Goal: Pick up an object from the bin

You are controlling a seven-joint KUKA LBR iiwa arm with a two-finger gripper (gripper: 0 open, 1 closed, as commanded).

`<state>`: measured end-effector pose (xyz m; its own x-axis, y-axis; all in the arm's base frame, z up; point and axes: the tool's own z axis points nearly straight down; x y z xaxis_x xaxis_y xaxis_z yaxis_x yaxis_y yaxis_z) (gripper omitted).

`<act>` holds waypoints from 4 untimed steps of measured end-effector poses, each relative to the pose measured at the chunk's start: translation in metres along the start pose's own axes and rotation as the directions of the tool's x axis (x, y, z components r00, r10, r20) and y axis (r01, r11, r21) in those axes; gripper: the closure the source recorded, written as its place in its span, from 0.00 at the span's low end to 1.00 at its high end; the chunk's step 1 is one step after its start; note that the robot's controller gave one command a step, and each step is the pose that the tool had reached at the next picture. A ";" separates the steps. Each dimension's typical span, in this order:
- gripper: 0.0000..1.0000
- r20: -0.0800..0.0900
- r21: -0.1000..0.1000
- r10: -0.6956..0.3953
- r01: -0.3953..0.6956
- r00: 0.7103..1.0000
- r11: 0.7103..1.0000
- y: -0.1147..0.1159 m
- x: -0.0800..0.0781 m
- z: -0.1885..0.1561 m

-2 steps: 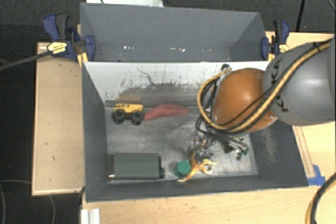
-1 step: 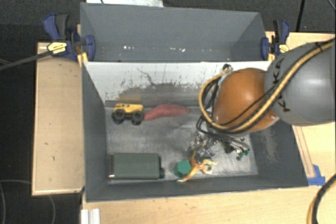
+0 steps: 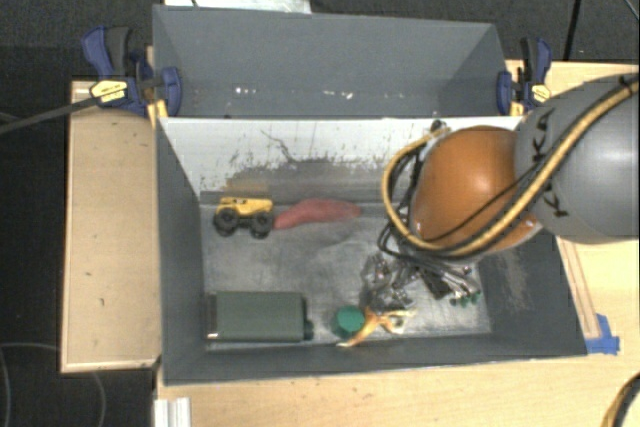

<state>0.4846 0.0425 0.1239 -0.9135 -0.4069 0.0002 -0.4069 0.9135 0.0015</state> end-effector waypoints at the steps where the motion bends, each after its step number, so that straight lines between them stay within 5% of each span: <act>1: 0.00 0.000 0.002 0.104 -0.104 0.995 0.995 -0.040 0.016 0.014; 3: 0.00 0.002 0.001 0.102 -0.102 0.995 0.995 -0.039 0.015 0.013; 4: 0.00 0.002 0.002 -0.142 0.142 0.990 0.990 -0.019 -0.008 0.001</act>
Offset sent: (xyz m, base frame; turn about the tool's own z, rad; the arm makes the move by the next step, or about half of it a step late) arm 0.0000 0.0000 0.0000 0.0000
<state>0.4995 0.0286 0.1230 -0.8465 -0.5325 -0.0021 -0.5325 0.8465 -0.0004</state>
